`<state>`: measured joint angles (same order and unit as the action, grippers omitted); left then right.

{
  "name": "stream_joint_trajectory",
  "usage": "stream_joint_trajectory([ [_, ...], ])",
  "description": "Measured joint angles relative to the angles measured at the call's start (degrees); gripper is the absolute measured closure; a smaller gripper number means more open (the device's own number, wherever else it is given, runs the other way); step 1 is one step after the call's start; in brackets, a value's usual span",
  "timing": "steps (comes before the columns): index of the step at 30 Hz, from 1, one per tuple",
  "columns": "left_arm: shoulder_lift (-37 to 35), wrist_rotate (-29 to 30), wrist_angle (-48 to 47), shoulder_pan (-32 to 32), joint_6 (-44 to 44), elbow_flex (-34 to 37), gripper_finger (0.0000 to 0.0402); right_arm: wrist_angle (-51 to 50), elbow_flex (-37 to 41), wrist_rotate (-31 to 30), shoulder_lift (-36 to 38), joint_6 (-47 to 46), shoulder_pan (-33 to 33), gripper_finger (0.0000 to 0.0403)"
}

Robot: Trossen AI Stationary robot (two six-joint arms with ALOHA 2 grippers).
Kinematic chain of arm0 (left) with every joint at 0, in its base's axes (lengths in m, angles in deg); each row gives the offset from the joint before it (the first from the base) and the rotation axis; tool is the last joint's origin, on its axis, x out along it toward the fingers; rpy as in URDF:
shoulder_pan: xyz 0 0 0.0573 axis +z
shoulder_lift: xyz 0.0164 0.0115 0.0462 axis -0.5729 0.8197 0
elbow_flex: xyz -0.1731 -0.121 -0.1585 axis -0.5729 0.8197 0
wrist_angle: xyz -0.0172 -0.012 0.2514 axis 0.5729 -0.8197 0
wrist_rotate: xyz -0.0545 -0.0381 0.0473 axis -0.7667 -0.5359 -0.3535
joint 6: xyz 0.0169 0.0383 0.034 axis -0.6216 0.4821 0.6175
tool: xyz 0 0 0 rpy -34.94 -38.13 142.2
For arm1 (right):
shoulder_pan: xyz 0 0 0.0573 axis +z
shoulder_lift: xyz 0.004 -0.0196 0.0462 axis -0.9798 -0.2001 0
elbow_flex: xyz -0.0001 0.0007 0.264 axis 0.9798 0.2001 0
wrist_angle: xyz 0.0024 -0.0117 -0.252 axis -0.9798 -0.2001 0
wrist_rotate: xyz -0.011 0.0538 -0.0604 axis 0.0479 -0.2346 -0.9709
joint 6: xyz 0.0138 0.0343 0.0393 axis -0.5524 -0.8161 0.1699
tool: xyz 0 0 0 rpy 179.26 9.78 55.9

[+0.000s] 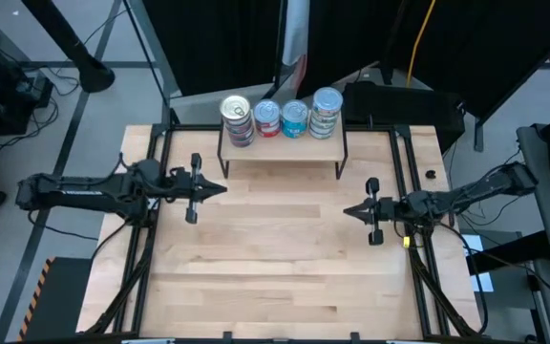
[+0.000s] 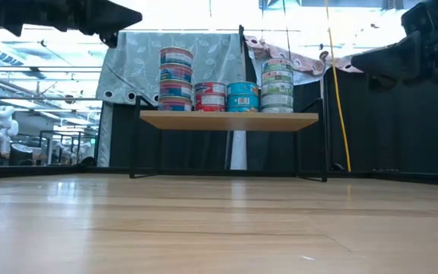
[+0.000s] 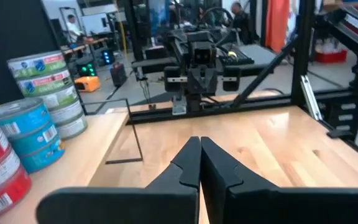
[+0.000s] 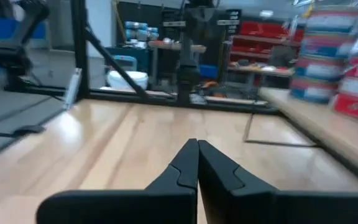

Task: Stack canned seafood by type on shelf
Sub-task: Return to Home Position

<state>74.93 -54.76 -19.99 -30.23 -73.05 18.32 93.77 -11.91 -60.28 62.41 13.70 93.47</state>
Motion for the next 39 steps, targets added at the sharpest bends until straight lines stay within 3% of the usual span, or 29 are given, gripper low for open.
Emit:
stream_joint_trajectory([
  [5, -0.65, 0.35, 7.24, 0.06, -0.90, 5.84, 0.0399, -0.34, -0.12, 5.07, -0.10, -1.59, -3.43, 0.0403],
  [19, -10.17, 0.69, 22.35, 0.03, -5.43, 24.07, 0.0400, -7.16, -0.12, 6.89, -0.10, -4.83, -7.13, 0.0403],
  [26, -14.56, 3.26, 19.26, 0.02, -6.70, 25.38, 0.0400, -9.16, -0.12, 7.27, -0.10, -6.01, -7.13, 0.0403],
  [31, -18.29, 3.68, 17.21, 0.01, -5.43, 25.41, 0.0400, -13.23, -0.12, 11.04, 0.96, -7.97, -7.11, 0.0403],
  [39, -29.12, 8.56, 5.19, 0.01, -6.52, 25.43, 0.0400, -22.23, -0.12, 11.36, 7.33, -9.92, -7.11, 0.0403],
])
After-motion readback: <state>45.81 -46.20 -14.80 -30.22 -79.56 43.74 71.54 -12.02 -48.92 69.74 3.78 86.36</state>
